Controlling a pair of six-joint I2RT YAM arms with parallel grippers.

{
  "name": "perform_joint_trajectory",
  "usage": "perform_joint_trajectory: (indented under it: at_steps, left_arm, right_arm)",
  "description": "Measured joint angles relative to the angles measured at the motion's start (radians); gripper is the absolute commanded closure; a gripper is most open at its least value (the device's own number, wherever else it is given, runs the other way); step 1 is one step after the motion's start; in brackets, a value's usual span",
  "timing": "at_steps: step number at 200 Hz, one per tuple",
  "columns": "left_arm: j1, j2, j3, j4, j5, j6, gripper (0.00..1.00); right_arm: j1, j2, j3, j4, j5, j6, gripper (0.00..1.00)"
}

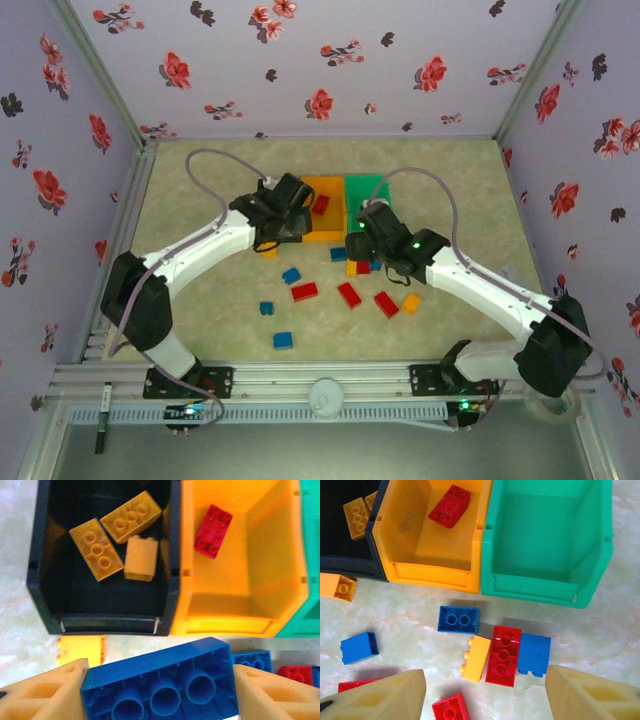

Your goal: Sort the legos into containers by color

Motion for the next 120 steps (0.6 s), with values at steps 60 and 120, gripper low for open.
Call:
perform_joint_trajectory:
  at_steps: [60,120]
  left_arm:
    - [-0.032,0.203,0.263,-0.047,0.032,0.069,0.44]
    - [-0.039,0.405,0.558,-0.095,0.072,0.128,0.44]
  right_arm:
    - [-0.044,-0.107,-0.058,-0.032,0.017,0.000,0.34]
    - [-0.080,-0.194,-0.095,-0.077,0.019,0.000,0.33]
